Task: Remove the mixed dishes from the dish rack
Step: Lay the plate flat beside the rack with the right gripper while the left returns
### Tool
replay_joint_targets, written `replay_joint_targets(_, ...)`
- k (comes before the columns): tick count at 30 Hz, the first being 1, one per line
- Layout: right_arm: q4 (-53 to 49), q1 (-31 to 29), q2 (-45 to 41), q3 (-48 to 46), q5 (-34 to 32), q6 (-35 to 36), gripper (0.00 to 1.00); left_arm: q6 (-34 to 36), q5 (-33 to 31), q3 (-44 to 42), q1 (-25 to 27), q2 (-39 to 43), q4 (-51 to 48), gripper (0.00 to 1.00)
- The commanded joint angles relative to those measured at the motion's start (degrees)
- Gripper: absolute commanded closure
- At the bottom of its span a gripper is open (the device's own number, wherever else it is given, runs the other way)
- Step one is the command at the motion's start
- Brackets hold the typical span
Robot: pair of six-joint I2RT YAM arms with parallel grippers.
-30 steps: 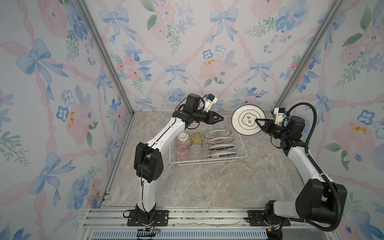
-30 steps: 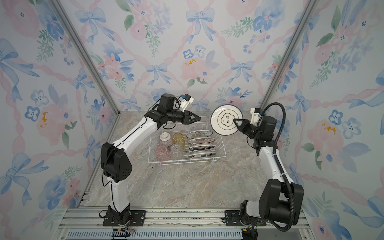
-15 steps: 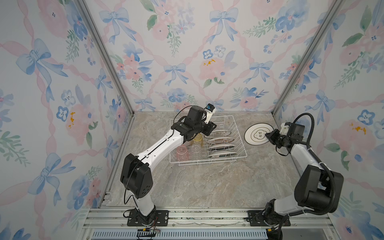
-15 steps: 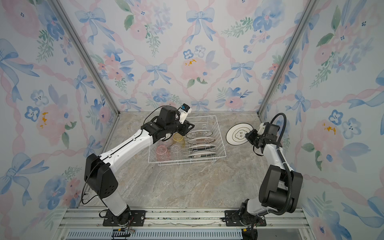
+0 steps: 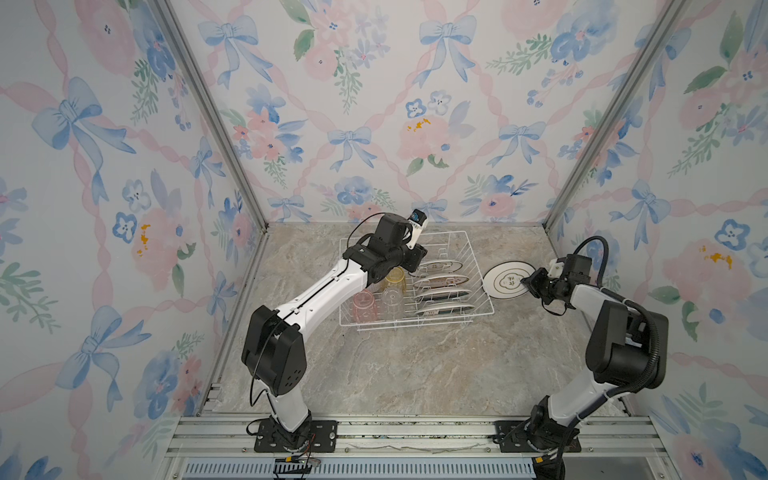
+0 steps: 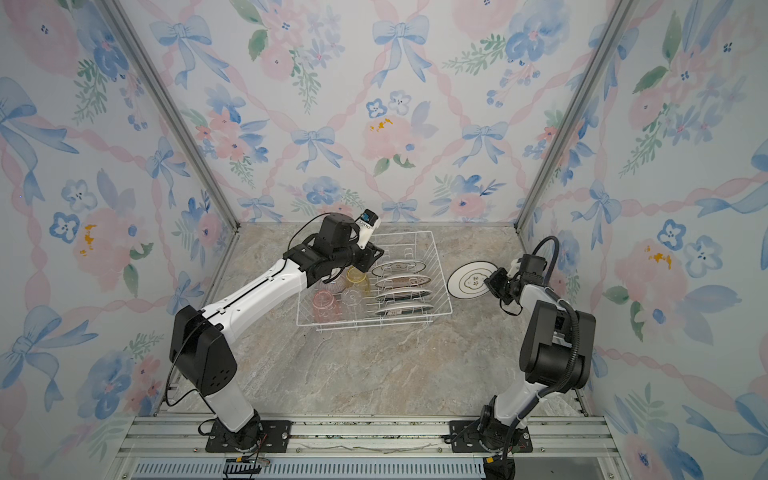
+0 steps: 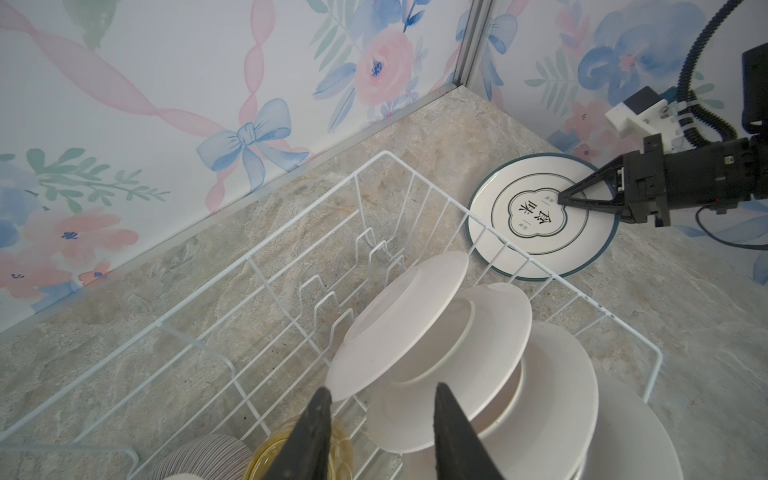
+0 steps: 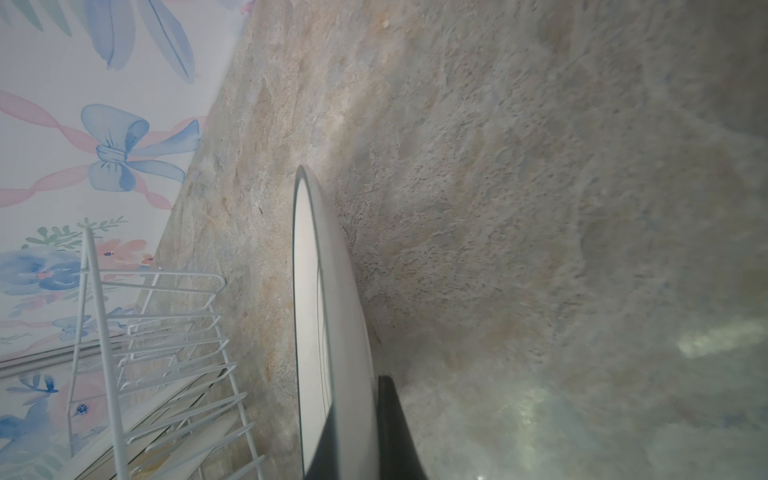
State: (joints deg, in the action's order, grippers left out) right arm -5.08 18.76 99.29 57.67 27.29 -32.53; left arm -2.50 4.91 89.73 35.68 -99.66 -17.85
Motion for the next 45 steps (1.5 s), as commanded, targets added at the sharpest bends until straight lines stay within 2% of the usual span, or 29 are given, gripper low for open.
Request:
replay_joint_targets(1, 1.9, 0.0, 2.0, -0.5, 1.9, 0.4, 0.91, 1.1, 0.3, 0.2, 0.5, -1.2, 0.0, 0.63)
replay_joint_targets(6, 1.6, 0.0, 4.7, -0.6, 2.2, 0.7, 0.89, 1.1, 0.6, 0.2, 0.5, -1.7, 0.1, 0.63)
replay_joint_targets(11, -3.3, 0.1, 5.4, 0.2, -1.9, 3.9, 0.72, 1.4, 0.6, -0.1, 0.5, -1.8, 0.0, 0.62)
replay_joint_targets(22, -10.7, -0.7, 5.1, 1.7, -8.1, 9.0, 0.66, 2.1, 0.8, -1.0, 0.5, -2.2, -0.1, 0.62)
replay_joint_targets(32, -15.2, -0.7, 4.0, 2.7, -12.1, 11.3, 0.52, 2.5, 0.0, -3.2, 0.6, -0.9, -0.2, 0.60)
replay_joint_targets(40, -16.7, -0.6, -5.0, 1.3, -15.6, 11.5, 0.40, 5.9, -1.2, -2.8, 1.6, -1.4, -2.0, 0.59)
replay_joint_targets(45, -18.3, -1.0, -11.7, 2.7, -14.1, 11.4, 0.40, 11.1, -6.9, -0.4, 4.3, -4.2, -4.3, 0.61)
